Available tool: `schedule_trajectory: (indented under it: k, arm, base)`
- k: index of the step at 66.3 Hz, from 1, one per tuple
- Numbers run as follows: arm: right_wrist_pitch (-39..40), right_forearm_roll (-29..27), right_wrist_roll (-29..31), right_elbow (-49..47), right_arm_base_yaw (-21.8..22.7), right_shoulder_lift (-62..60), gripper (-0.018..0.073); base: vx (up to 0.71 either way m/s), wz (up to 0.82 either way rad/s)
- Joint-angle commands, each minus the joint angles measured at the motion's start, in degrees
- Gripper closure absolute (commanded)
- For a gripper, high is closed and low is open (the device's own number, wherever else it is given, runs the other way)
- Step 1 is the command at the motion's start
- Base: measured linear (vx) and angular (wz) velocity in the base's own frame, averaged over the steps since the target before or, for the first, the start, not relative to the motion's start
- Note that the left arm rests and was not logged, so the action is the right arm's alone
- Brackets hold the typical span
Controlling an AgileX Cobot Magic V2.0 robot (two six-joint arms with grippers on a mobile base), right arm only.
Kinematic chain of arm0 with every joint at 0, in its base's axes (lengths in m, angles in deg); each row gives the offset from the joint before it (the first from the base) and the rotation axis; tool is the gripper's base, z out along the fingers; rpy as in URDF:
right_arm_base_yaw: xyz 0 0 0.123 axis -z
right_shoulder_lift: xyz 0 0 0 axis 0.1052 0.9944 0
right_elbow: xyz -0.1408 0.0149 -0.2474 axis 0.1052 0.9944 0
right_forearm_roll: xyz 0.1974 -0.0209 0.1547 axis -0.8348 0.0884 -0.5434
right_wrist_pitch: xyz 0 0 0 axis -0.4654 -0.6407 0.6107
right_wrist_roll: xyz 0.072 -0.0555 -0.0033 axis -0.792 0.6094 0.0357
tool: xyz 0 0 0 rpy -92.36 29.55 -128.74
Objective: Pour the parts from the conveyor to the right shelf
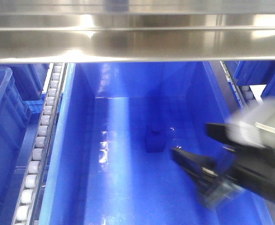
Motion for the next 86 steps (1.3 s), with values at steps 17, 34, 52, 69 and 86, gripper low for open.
schedule_trajectory:
  k: [17, 34, 52, 69, 86]
  arm:
    - [1.54, -1.05, 1.74, 7.89, -0.13, -26.49, -0.0019]
    - [1.45, 0.2, 5.16, 12.17, -0.13, -35.46, -0.0019]
    - [0.84, 0.21, 5.32, 12.57, -0.13, -35.5, 0.005]
    - [-0.19, 0.0, 5.32, 12.57, -0.13, -35.5, 0.0497]
    - [-0.19, 0.0, 5.19, 12.57, -0.13, -35.5, 0.0568]
  base:
    - [0.0, 0.0]
    - [0.0, 0.0]
    - [0.0, 0.0]
    - [0.0, 0.0]
    - [0.0, 0.0]
